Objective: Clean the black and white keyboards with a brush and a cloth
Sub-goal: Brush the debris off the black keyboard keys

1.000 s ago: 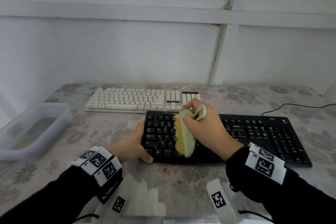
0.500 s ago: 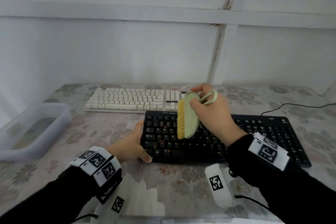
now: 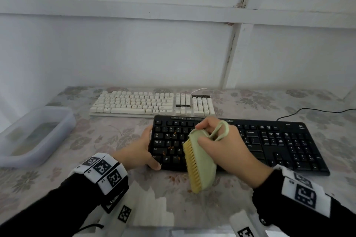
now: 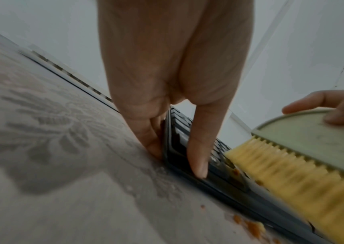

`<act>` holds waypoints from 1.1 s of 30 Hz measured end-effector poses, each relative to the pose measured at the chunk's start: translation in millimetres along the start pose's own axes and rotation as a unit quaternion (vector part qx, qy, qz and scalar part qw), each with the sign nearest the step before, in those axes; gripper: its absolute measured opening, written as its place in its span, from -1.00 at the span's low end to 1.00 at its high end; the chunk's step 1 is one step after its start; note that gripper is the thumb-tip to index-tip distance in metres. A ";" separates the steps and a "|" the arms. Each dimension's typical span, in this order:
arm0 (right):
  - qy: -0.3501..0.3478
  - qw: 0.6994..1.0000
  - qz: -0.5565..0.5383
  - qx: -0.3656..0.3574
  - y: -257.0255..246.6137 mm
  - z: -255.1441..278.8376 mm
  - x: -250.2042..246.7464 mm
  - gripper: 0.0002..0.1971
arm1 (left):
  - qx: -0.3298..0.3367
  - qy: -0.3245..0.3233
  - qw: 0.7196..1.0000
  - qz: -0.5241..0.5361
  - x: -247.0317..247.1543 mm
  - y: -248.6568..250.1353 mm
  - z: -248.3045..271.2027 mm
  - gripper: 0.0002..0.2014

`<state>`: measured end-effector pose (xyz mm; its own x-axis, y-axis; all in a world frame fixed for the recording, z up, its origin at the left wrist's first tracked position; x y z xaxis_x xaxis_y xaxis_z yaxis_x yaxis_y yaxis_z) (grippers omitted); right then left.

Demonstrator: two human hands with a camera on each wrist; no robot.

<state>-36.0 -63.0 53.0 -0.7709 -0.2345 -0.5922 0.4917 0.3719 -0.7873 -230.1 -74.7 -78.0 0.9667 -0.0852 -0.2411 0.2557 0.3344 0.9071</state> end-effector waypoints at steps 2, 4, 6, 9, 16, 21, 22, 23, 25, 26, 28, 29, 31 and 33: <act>0.032 0.999 0.004 0.008 -1.9 -10.3 -14.4 -0.89 | 0.001 -0.003 1.000 0.002 0.4 1.2 0.1 0.30; 0.055 0.998 0.014 0.015 -4.2 -21.1 -26.3 -0.90 | 0.001 -0.004 1.000 0.002 0.7 1.8 0.6 0.30; 0.065 0.998 0.010 0.018 -6.3 -31.3 -33.4 -0.89 | 0.000 -0.003 1.000 0.003 0.8 1.9 1.3 0.30; 0.075 0.997 -0.006 0.014 -11.5 -43.7 -38.4 -0.89 | -0.001 -0.003 1.000 0.002 1.5 1.9 2.1 0.30; 0.076 0.997 0.027 -0.022 -22.6 -58.8 -13.7 -0.86 | -0.001 -0.003 1.000 -0.004 1.2 3.8 3.2 0.29; 0.038 0.997 0.049 -0.038 -17.8 -39.5 8.7 -0.86 | 0.000 -0.001 1.000 -0.004 0.1 1.9 2.0 0.29; 0.025 0.998 0.049 -0.044 -17.3 -31.9 13.7 -0.86 | 0.001 -0.001 1.000 -0.008 -0.3 1.3 1.0 0.29; 0.014 0.998 0.049 -0.047 -16.0 -24.5 17.6 -0.86 | 0.002 0.000 1.000 -0.010 -0.6 0.7 0.2 0.29; -0.010 0.998 0.044 -0.040 -12.4 -12.3 23.4 -0.86 | 0.002 0.000 1.000 -0.007 -1.3 -1.4 -1.1 0.29; -0.020 0.998 0.040 -0.034 -10.7 -8.4 24.6 -0.87 | 0.001 -0.001 1.000 -0.005 -1.3 -2.4 -1.5 0.30; -0.021 0.999 0.028 -0.017 -9.1 -7.8 20.1 -0.89 | 0.002 -0.003 1.000 -0.004 -1.2 -3.0 -1.9 0.33; -0.008 1.000 0.020 -0.010 -9.2 -11.0 14.7 -0.90 | 0.003 -0.004 1.000 -0.005 -1.1 -2.5 -2.0 0.33; 0.033 0.999 0.003 -0.006 -12.6 -21.3 0.8 -0.91 | 0.003 -0.005 1.000 -0.008 -0.8 -1.2 -1.7 0.31; 0.072 0.997 -0.001 -0.012 -17.8 -34.5 -9.6 -0.90 | 0.003 -0.006 1.000 -0.010 -0.6 -0.6 -1.0 0.29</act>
<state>-51.3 -36.4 78.6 -0.8225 -0.1038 -0.5592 0.4823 0.3936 -0.7826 -230.9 -74.0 -78.8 0.9612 -0.1036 -0.2555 0.2755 0.3271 0.9039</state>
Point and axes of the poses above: each hand's wrist, its own z-axis away from the middle knuckle, its own x-axis out of the palm, y = z × x, the point moved 10 cm from there along -z, towards the middle knuckle, and after that the axes turned 8 degrees about z, right-handed, at the moved point
